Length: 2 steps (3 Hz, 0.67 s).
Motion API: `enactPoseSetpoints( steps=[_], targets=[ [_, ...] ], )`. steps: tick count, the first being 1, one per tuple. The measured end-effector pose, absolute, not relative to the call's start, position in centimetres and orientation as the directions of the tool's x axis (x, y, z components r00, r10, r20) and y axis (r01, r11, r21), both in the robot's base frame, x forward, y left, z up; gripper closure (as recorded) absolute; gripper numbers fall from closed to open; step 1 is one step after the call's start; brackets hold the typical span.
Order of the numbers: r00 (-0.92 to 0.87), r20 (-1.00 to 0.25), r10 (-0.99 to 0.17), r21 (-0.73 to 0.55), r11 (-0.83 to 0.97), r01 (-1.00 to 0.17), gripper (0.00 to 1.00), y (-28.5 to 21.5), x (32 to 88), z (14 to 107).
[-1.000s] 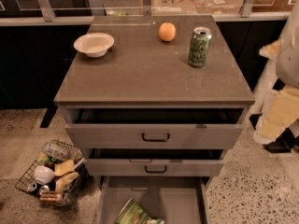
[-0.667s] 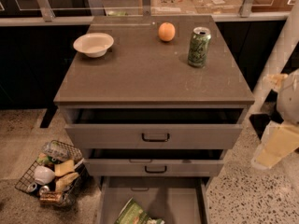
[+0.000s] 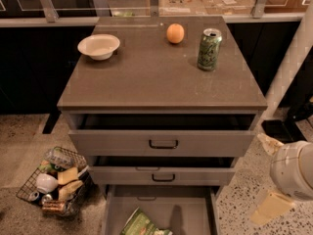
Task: Pick green rice chip bag from bottom drawer and place on counter
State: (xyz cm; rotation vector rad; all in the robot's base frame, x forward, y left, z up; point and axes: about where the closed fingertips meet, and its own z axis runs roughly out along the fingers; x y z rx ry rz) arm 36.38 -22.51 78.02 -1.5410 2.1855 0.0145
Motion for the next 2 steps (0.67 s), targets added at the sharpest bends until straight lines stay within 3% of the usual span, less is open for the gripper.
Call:
enactPoseSetpoints(
  steps=[2],
  targets=[
    [-0.223, -0.408, -0.885, -0.217, 0.331, -0.918, 0.00, -19.73, 34.79, 73.21]
  ],
)
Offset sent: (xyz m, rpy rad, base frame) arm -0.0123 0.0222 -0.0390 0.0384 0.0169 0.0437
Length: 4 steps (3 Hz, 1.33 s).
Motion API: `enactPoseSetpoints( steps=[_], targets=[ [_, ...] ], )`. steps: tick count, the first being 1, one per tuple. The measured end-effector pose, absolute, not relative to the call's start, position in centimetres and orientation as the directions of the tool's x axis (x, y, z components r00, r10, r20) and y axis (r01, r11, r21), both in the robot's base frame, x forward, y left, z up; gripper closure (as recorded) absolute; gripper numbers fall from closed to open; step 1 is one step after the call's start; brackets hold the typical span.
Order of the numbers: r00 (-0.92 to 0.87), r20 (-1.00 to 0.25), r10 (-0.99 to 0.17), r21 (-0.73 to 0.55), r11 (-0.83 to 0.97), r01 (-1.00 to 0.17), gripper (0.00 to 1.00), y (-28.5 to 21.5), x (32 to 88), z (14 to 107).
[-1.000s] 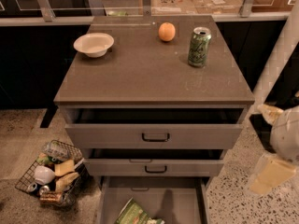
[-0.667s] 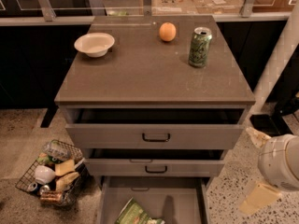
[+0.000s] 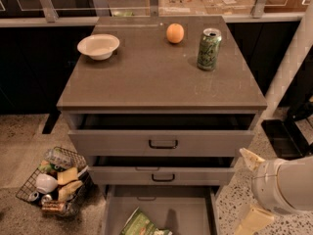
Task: Pick green rice chip bag from bottom drawer and place on counter
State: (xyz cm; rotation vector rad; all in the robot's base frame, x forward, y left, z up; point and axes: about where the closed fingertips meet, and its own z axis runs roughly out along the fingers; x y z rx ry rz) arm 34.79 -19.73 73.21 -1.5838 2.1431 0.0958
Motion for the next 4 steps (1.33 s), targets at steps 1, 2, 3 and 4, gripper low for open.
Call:
enactPoseSetpoints(
  steps=[1, 2, 3, 4],
  targets=[
    [-0.223, -0.438, -0.871, -0.221, 0.345, -0.912, 0.00, -19.0, 35.9, 71.6],
    [-0.244, -0.465, -0.851, -0.216, 0.377, -0.901, 0.00, -17.4, 37.4, 66.6],
    [-0.250, -0.483, -0.839, -0.219, 0.392, -0.893, 0.00, -16.0, 38.2, 62.2],
    [-0.229, -0.484, -0.844, -0.219, 0.371, -0.902, 0.00, -13.7, 38.2, 56.7]
  ],
)
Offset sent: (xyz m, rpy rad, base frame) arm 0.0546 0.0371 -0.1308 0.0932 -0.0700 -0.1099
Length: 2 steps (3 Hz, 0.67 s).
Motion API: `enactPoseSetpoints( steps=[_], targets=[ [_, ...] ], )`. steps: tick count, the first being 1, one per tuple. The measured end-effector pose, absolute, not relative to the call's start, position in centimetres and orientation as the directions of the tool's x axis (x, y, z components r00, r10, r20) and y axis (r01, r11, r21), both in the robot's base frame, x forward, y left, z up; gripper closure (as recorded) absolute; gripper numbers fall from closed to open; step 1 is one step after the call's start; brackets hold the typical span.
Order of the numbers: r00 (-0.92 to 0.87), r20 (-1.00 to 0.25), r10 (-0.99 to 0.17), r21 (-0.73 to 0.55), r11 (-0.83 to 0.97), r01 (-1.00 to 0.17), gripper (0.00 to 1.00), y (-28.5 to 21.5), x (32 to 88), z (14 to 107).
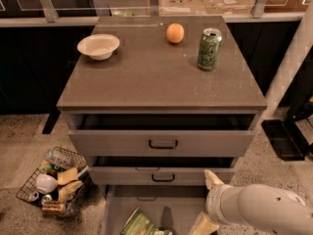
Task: Pick green rice chip bag from bottom drawer and place on counter
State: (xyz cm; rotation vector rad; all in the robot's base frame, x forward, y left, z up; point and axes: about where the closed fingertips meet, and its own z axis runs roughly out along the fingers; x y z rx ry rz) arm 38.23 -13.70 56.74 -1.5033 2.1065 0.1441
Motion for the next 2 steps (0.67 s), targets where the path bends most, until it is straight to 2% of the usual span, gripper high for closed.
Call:
enactPoseSetpoints(
  steps=[1, 2],
  targets=[
    [-0.211, -0.463, -0.861, -0.212, 0.338, -0.917, 0.00, -11.6, 37.9, 52.1],
    [-0.235, -0.526, -0.817, -0.186, 0.380, -0.906, 0.00, -8.8, 38.6, 48.5]
  ],
)
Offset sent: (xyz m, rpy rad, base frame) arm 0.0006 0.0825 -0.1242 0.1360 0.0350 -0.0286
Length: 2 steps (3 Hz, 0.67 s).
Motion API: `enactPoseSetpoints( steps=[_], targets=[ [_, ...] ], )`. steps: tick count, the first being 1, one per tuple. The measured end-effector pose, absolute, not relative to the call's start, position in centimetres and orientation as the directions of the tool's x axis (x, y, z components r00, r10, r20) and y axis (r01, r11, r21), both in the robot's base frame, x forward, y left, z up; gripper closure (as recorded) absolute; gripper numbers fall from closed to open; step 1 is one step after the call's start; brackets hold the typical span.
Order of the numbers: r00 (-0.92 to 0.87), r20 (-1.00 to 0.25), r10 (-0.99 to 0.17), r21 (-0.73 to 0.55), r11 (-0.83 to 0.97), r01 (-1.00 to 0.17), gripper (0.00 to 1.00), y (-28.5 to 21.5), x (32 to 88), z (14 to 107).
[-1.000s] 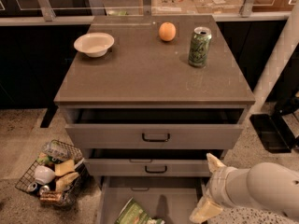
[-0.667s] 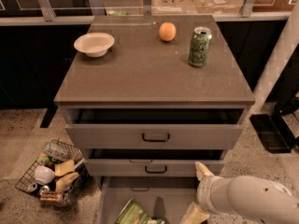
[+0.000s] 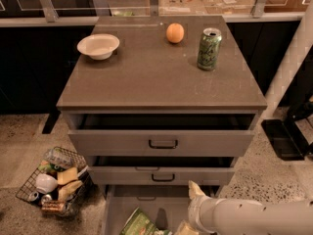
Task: Pick green rice chip bag from bottom drawer and place on counter
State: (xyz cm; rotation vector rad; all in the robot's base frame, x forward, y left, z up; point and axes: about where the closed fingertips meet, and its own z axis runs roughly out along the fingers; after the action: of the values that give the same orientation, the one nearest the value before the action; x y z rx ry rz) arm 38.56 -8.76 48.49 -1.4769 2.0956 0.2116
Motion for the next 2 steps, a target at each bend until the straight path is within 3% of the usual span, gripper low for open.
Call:
enactPoseSetpoints(
  steps=[2],
  targets=[
    [-0.269, -0.545, -0.794, -0.146, 0.405, -0.903, 0.00, -8.7, 39.3, 46.7]
  ],
)
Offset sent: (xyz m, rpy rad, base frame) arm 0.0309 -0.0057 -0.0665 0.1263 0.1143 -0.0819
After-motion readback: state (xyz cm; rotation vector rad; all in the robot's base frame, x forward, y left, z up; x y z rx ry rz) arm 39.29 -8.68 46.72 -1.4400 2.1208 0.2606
